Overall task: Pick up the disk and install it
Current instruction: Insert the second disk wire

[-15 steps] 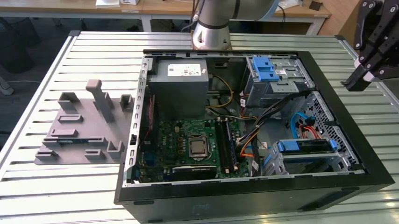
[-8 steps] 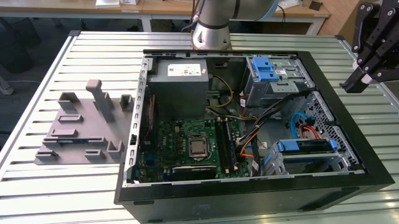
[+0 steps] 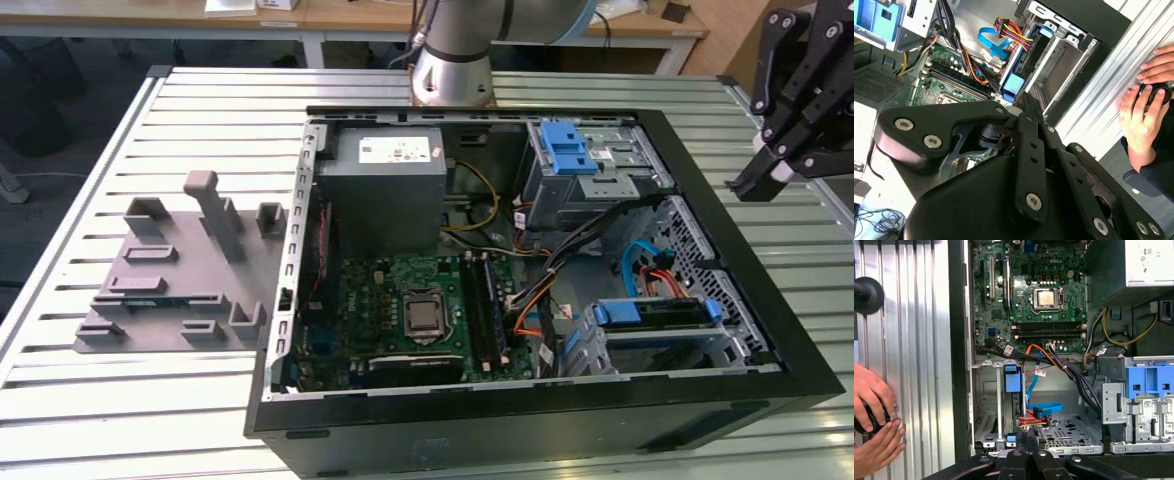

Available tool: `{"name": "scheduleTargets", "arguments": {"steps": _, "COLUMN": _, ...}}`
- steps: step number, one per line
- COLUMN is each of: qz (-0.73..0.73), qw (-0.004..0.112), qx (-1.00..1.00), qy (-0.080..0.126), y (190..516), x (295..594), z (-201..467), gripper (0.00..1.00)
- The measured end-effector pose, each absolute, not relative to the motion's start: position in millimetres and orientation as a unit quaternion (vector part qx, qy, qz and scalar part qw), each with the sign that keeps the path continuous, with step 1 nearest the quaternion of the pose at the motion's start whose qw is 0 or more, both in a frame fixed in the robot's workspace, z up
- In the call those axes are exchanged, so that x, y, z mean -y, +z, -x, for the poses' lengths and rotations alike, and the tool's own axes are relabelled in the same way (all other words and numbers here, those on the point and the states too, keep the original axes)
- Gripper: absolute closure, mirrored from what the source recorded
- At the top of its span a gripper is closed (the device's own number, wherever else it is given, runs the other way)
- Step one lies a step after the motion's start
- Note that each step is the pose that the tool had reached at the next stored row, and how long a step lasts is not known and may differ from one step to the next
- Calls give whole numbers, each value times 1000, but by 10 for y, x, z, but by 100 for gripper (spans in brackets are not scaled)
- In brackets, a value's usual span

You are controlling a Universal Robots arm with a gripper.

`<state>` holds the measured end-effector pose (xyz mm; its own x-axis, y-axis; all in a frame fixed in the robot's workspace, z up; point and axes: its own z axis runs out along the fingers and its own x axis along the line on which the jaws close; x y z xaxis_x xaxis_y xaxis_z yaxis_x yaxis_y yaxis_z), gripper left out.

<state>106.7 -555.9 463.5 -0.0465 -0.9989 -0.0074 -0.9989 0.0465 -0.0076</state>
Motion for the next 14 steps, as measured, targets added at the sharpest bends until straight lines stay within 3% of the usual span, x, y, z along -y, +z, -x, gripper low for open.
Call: {"name": "scheduleTargets", "arguments": {"steps": 14, "qz": 690, "qw": 4, "qx": -723, "qy": -2, "y": 4540, "x": 5559, "z": -1067, "gripper": 89}}
